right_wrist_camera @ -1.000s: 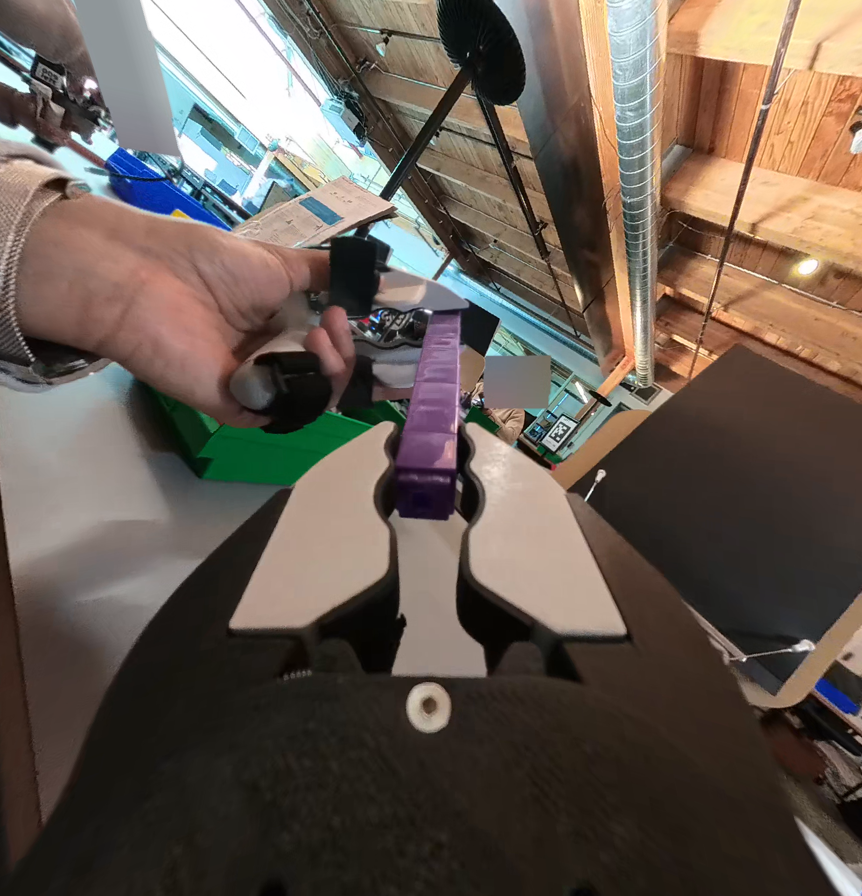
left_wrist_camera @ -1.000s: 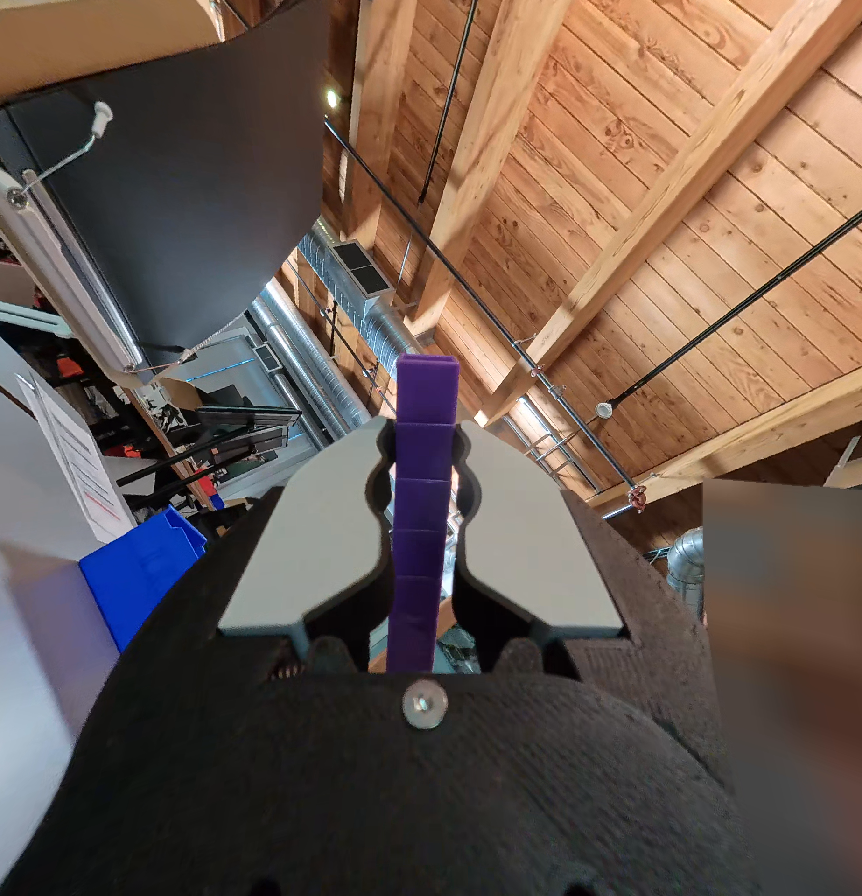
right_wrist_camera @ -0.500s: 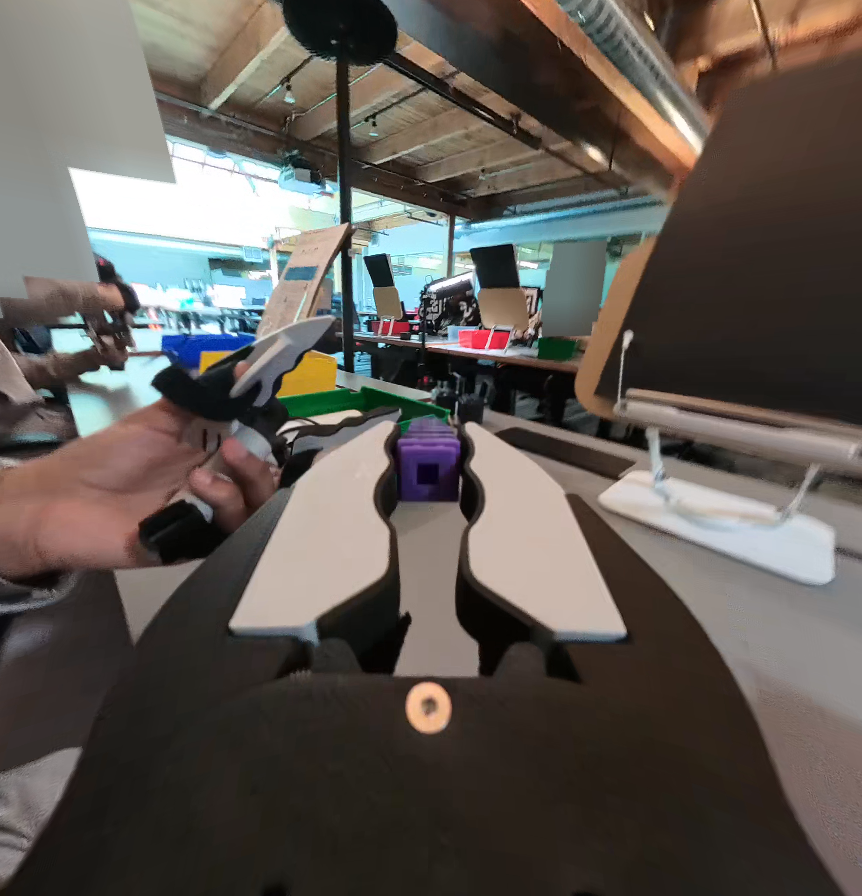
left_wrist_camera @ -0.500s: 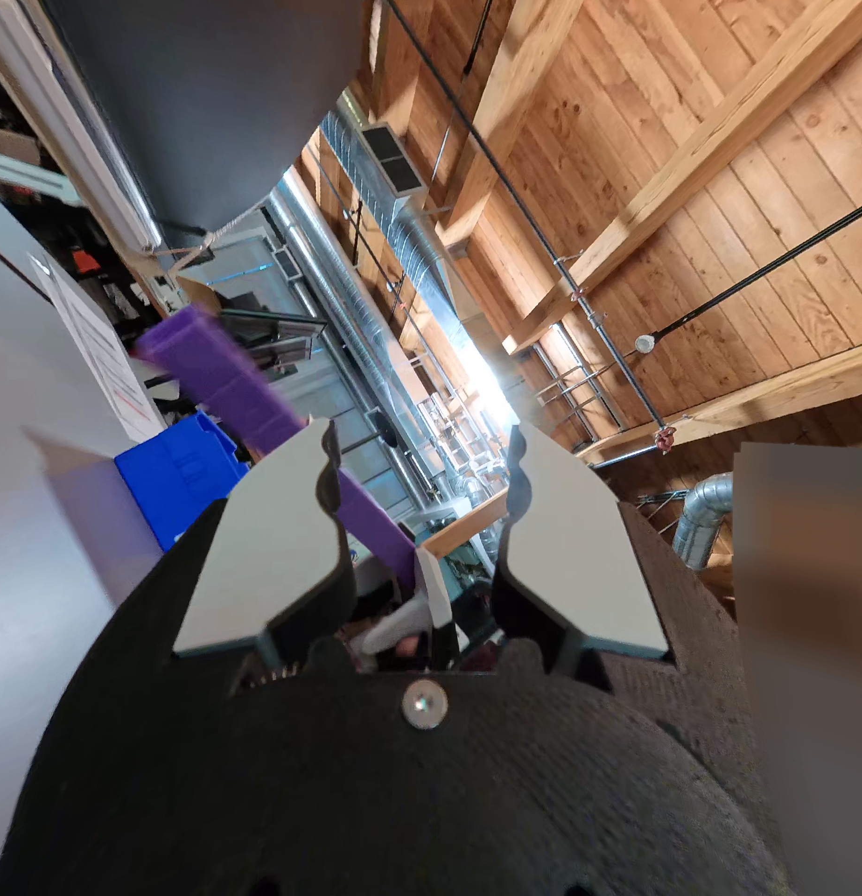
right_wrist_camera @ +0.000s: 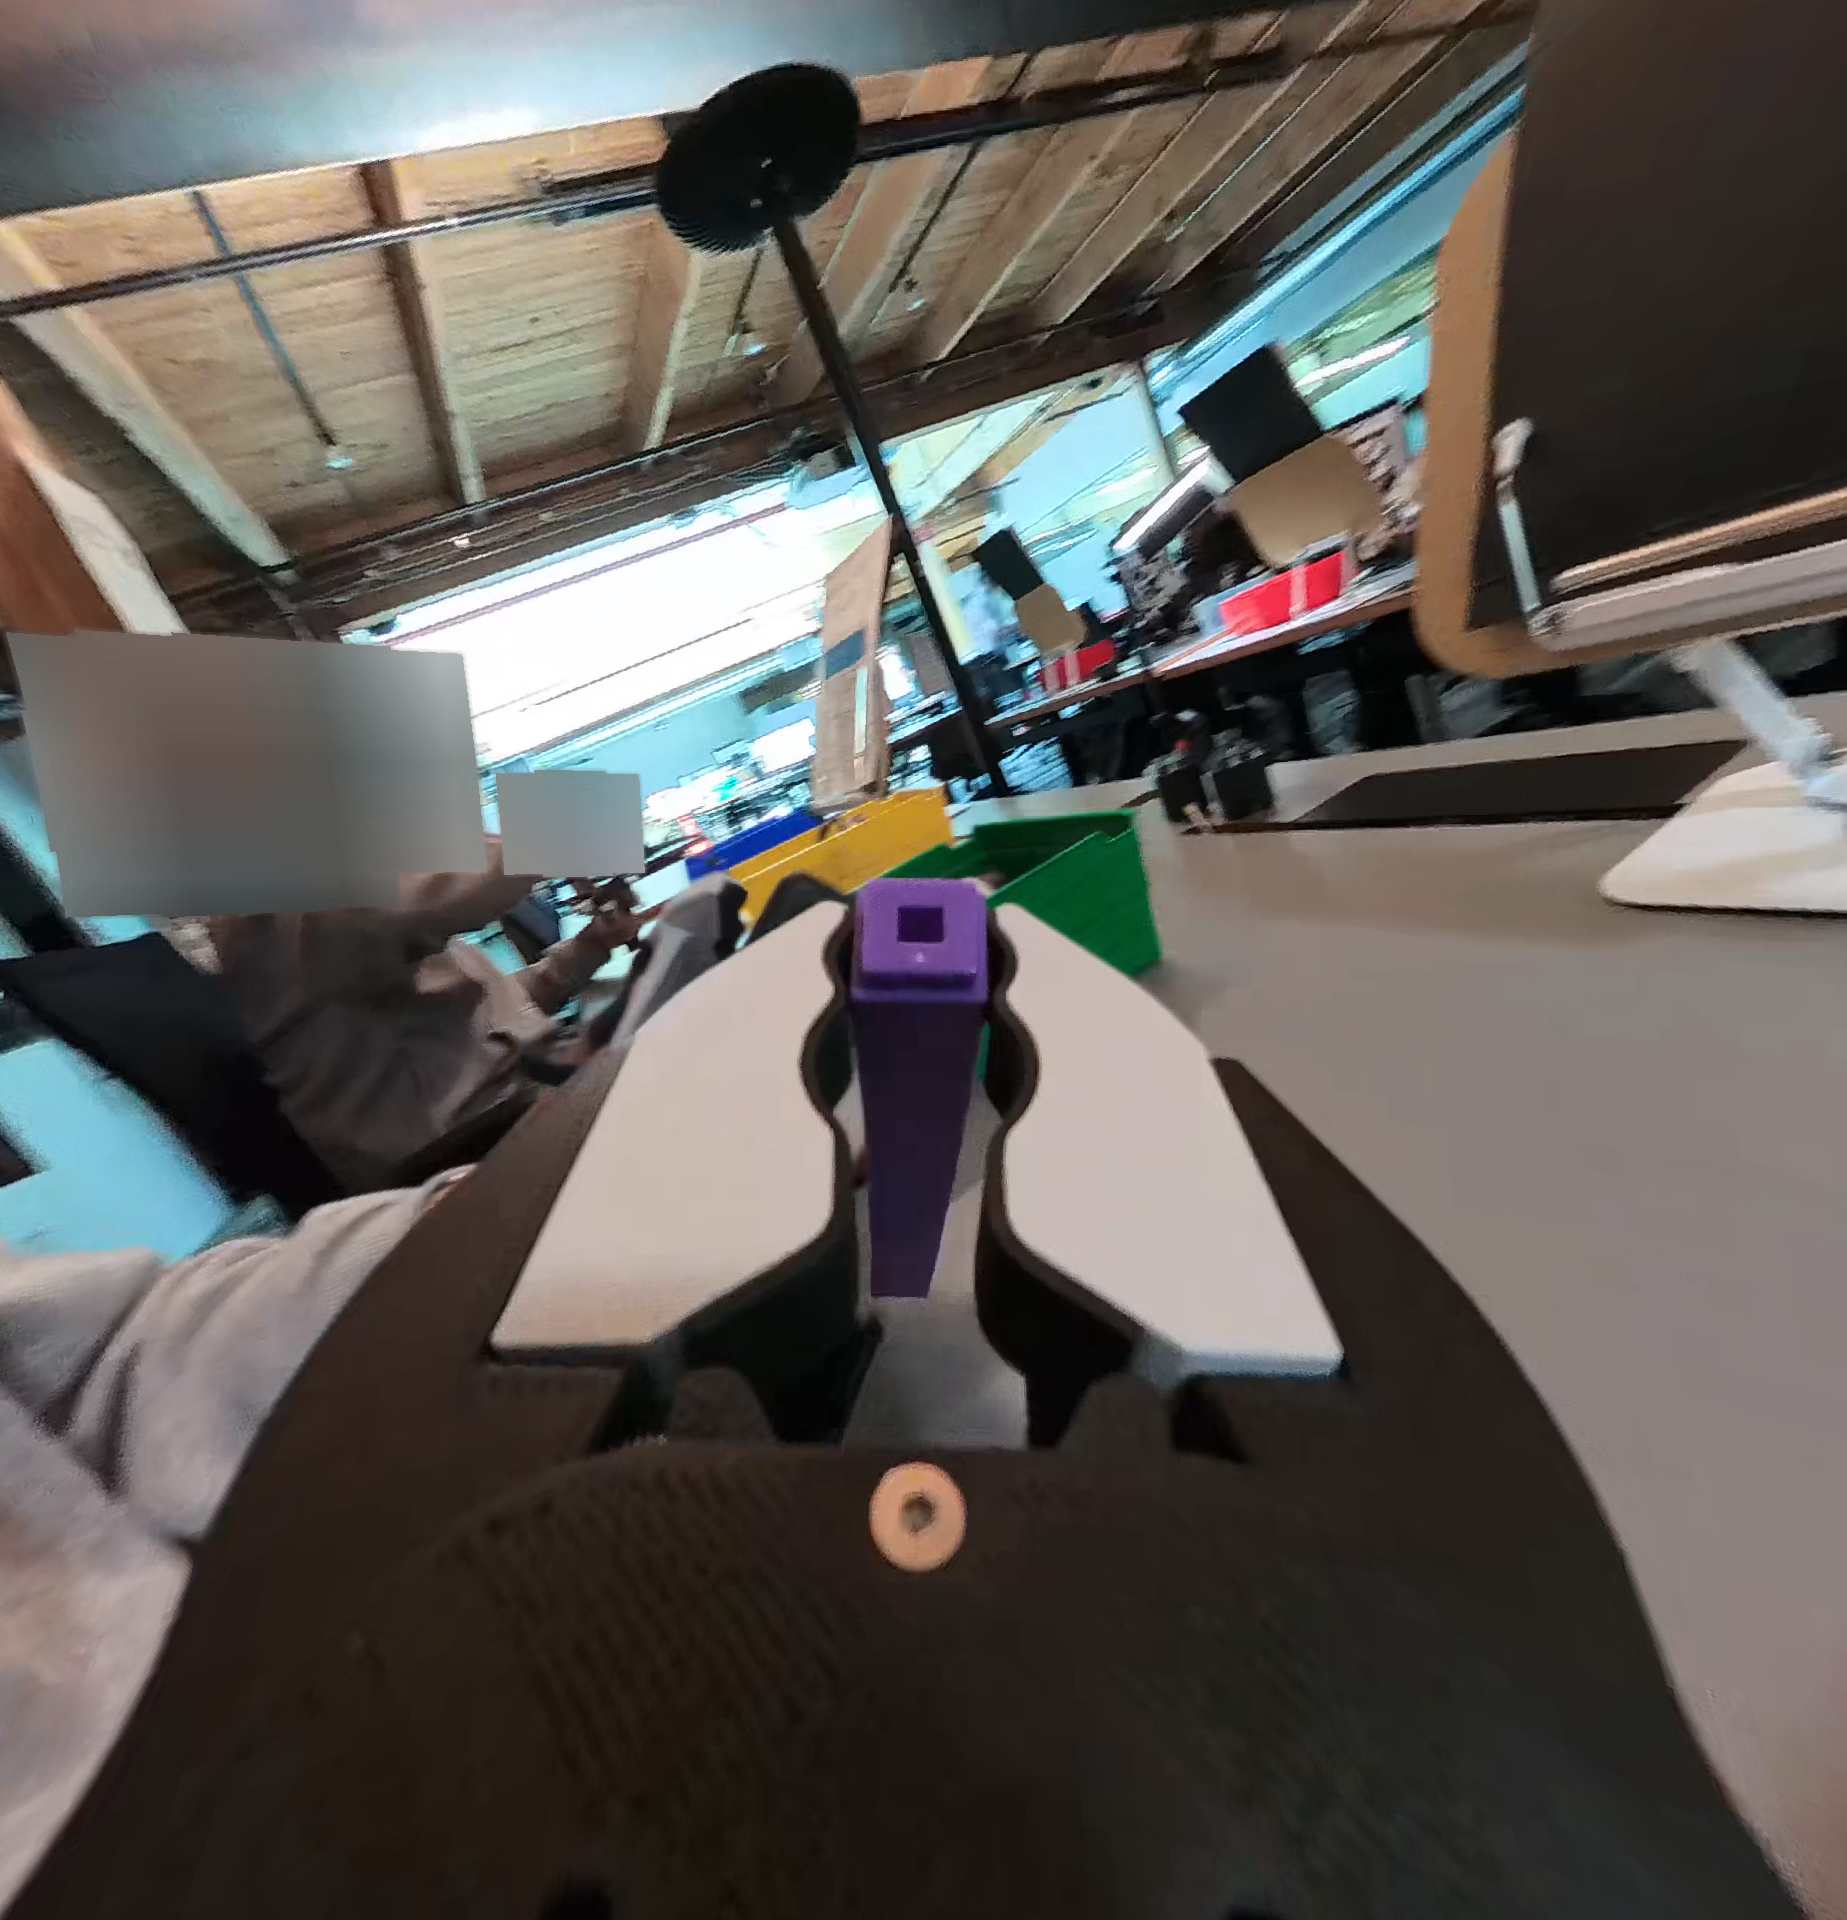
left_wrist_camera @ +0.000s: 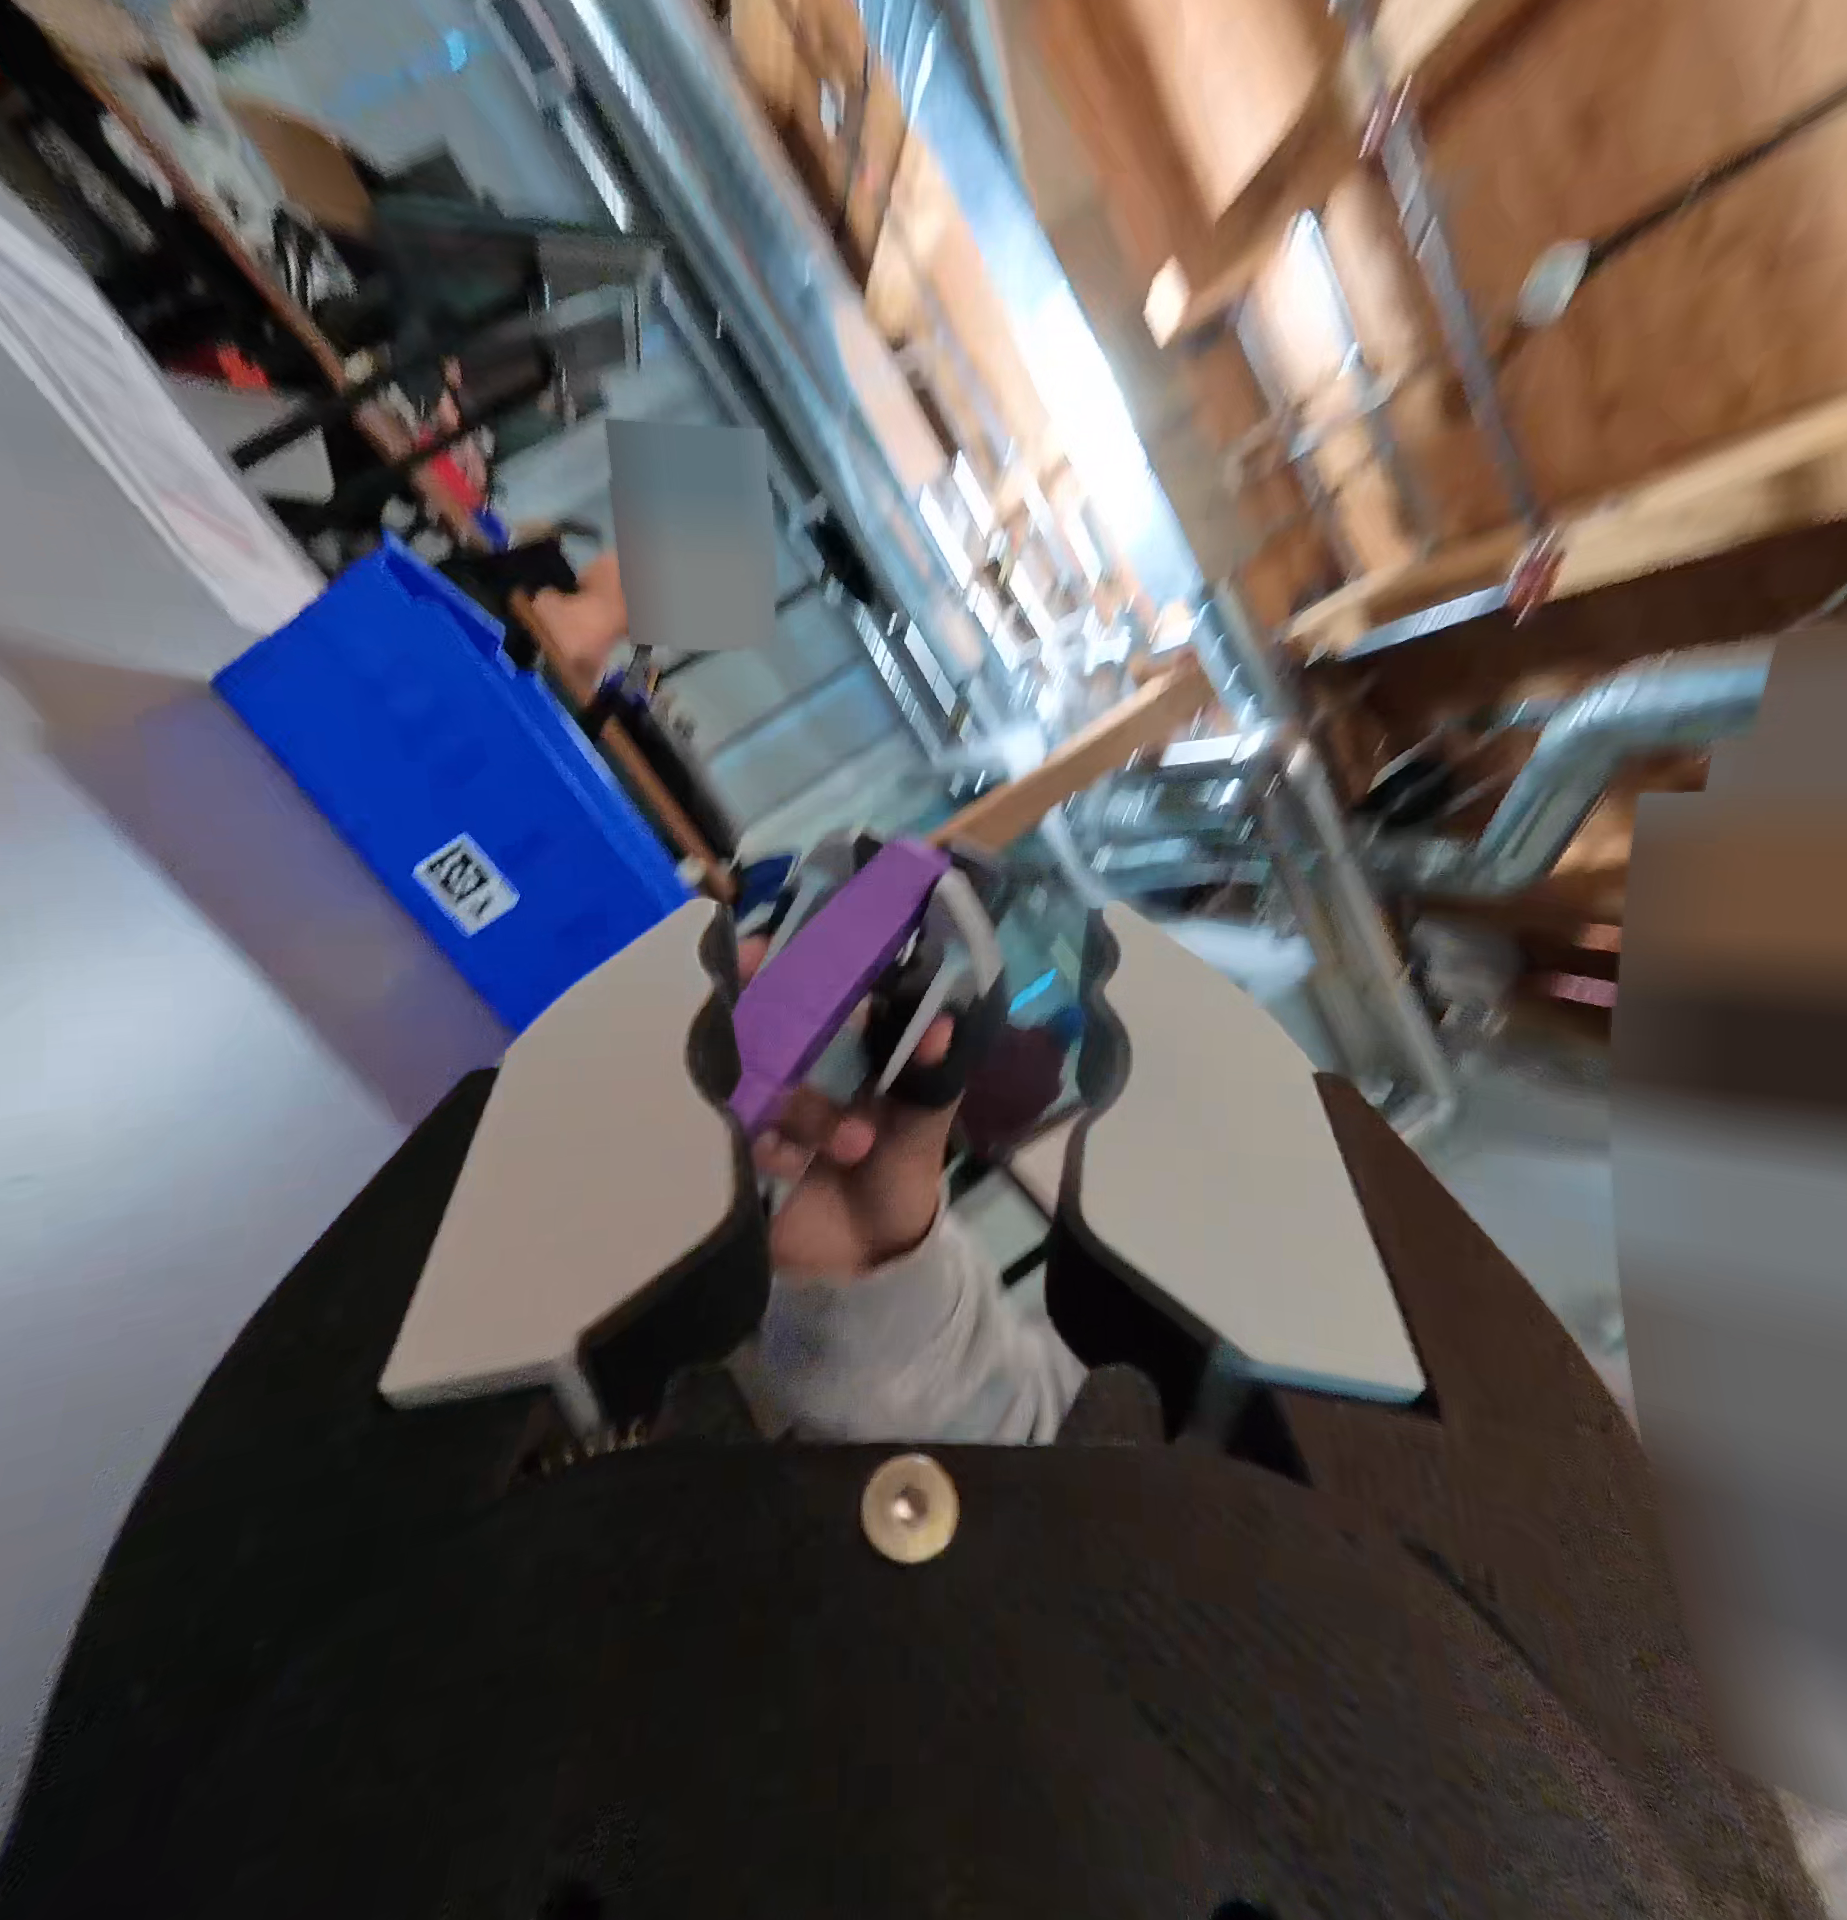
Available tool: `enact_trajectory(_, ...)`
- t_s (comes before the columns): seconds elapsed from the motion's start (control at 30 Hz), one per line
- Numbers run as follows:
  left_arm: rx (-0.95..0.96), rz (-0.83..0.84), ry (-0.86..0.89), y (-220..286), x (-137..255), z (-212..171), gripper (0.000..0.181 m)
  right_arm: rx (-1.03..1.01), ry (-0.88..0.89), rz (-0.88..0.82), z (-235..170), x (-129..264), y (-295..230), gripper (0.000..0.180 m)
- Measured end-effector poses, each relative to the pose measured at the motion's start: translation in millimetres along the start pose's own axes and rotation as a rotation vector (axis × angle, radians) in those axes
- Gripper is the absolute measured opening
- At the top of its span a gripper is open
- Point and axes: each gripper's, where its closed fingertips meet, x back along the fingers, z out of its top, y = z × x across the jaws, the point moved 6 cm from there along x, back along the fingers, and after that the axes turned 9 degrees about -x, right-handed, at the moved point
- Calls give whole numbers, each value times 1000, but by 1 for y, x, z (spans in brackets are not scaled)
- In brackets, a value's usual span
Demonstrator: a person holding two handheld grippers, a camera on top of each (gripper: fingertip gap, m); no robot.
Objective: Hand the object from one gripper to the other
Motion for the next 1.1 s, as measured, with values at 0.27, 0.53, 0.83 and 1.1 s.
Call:
enact_trajectory(0.27,-302,11,-492,7,-19,-45,50,-164,-189,152,4,-3,-13,23)
enact_trajectory(0.53,-382,6,-543,12,-21,-52,24,-139,-39,114,9,-8,-13,63)
enact_trajectory(0.83,-115,-59,-15,4,5,-1,23,97,-2,-23,-14,-7,-4,80)
enact_trajectory(1.1,-227,-22,142,8,16,14,22,-147,-220,99,-78,-36,-22,58)
